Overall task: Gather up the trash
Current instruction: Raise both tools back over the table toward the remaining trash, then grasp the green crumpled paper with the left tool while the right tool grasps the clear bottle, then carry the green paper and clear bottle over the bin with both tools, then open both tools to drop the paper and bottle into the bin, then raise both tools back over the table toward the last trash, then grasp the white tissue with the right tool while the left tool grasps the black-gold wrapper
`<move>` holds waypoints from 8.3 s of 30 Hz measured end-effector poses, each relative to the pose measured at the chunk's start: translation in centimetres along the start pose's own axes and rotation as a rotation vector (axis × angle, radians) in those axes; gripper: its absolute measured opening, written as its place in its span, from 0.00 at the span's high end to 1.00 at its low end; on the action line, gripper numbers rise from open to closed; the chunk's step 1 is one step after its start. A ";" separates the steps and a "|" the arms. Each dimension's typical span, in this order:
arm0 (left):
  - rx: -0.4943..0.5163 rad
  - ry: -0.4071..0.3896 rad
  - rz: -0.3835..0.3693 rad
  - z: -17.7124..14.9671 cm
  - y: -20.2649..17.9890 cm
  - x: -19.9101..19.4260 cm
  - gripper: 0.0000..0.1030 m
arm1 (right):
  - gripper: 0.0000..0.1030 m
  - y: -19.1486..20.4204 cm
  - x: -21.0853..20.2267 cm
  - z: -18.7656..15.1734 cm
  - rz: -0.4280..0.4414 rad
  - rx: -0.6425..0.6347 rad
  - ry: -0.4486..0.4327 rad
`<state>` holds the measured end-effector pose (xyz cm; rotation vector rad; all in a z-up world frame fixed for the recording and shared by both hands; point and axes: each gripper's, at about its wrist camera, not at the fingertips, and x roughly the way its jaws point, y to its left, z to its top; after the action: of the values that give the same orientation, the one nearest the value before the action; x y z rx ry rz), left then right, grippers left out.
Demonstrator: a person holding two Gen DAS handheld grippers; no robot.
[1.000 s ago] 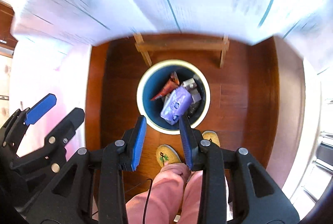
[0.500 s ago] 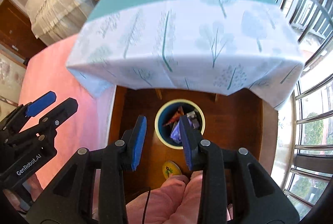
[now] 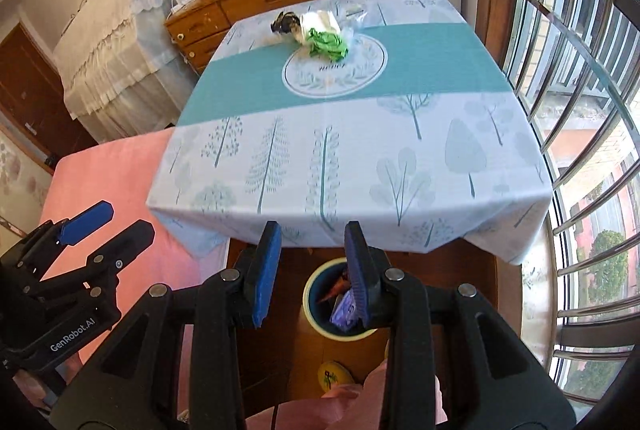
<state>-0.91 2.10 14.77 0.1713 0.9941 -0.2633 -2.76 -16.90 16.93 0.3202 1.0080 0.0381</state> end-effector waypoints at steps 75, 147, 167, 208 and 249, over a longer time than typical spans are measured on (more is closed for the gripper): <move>-0.391 0.207 0.021 22.8 -3.0 27.9 0.61 | 0.85 -13.4 30.2 28.3 0.270 -0.052 0.263; -0.219 0.329 -0.103 -24.1 2.4 35.9 0.20 | 0.65 -7.3 39.6 -23.2 -0.122 0.028 0.499; -0.195 0.215 -0.124 -10.5 4.3 12.2 0.20 | 0.65 -1.4 16.0 -11.5 -0.080 0.001 0.314; -0.125 -0.069 -0.040 15.8 8.0 1.6 0.20 | 0.63 1.4 3.3 12.7 0.020 -0.034 -0.159; -0.315 0.220 0.026 42.0 6.2 37.9 0.21 | 0.78 -8.3 39.2 39.8 0.412 -0.300 0.192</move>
<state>54.27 -8.25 5.46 -0.0760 1.2372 -0.0611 50.59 -27.68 1.84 0.2465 1.0949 0.5970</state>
